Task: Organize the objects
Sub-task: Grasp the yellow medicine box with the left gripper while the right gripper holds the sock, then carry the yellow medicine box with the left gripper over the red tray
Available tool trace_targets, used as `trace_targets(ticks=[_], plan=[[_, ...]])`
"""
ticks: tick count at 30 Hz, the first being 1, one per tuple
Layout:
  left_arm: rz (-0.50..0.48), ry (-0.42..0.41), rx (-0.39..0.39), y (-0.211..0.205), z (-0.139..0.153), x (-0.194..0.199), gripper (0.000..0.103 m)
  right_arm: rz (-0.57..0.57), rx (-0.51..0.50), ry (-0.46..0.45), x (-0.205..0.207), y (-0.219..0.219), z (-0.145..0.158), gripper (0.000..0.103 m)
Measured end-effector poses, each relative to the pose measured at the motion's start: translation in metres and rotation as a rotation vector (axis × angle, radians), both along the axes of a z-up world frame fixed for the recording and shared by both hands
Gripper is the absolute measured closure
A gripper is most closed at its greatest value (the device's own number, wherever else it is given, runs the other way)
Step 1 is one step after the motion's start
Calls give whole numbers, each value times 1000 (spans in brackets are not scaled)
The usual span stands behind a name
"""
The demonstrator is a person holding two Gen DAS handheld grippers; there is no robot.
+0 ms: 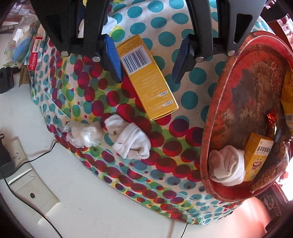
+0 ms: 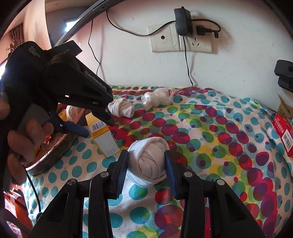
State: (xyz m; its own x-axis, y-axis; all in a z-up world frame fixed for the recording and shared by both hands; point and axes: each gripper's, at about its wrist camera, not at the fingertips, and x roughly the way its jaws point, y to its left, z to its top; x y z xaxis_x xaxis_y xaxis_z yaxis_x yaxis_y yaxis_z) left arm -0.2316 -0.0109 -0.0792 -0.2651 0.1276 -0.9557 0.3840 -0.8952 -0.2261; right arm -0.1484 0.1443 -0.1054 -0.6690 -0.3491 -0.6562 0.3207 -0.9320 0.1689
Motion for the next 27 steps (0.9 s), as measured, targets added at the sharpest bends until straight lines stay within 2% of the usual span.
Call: trace_targets(ticks=[1,2,3,4,5,18,27], plan=[[4,33,8,-1,-1,2,47,2,-3,-1,0,0,-1,66],[8,59,10,-1,-1,4,52,7,-7,-1,0,0,0,66],[4,77,2,-1,-1,5,62,4,-7,-1,0,0,-1,66],[-12,79,-9,0,-2,5,65,3,-8,-2,0,0,-1,66],[-28,82,-19,1,-1,5,74,1,-10,-5,0,1,-2,66],[-165,188,-119,6,34,20,74,-23,1,-24,-4,0,-5,66],[-244,247,-159,4,56,39,74,-36,5,-45,-6,1,-8,66]])
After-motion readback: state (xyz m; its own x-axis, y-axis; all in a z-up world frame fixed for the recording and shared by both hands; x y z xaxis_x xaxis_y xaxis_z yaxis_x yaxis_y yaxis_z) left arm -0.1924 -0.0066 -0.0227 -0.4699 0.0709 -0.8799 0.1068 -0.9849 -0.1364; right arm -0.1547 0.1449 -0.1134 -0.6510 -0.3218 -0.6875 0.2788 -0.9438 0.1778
